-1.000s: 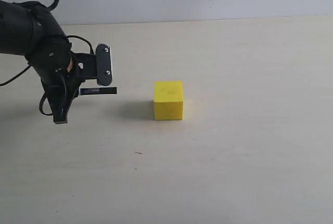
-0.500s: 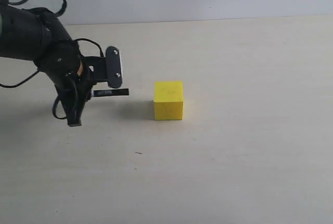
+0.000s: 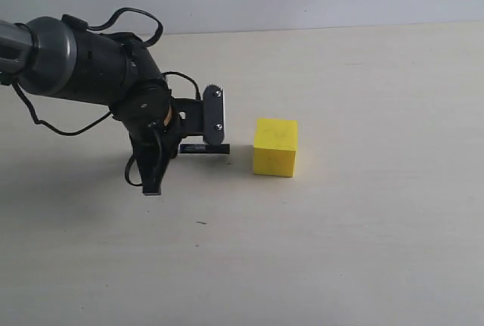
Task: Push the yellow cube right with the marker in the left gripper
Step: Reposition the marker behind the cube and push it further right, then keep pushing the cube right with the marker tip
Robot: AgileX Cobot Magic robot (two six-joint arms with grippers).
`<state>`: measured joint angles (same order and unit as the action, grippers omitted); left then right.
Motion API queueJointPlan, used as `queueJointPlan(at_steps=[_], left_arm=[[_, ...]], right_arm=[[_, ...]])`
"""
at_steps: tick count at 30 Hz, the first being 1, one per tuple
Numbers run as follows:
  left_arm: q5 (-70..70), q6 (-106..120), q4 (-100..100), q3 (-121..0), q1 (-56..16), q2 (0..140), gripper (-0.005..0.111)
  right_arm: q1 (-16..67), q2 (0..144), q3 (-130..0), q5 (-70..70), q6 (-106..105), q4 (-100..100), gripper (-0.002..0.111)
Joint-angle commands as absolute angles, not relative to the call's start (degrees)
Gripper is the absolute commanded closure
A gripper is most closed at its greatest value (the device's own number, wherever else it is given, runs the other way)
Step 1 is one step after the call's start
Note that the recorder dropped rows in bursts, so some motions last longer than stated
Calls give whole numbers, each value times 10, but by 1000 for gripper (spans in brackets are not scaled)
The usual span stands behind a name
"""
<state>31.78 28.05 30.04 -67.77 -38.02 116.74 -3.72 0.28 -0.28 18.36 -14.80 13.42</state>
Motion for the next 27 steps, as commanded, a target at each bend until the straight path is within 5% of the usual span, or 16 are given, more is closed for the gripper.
queueJointPlan(at_steps=[1,13,27], left_arm=[[335,274,305,-680,-359,1163,107],[237,271,268,-723,-454,1198,107],[317,283,261,-730,-422,1199,107]], right_arm=[[-40,0,0,177,-149,131,108],[-40,0,0,177,-149,131,108],[-40,0,0,177,-149,131,108]])
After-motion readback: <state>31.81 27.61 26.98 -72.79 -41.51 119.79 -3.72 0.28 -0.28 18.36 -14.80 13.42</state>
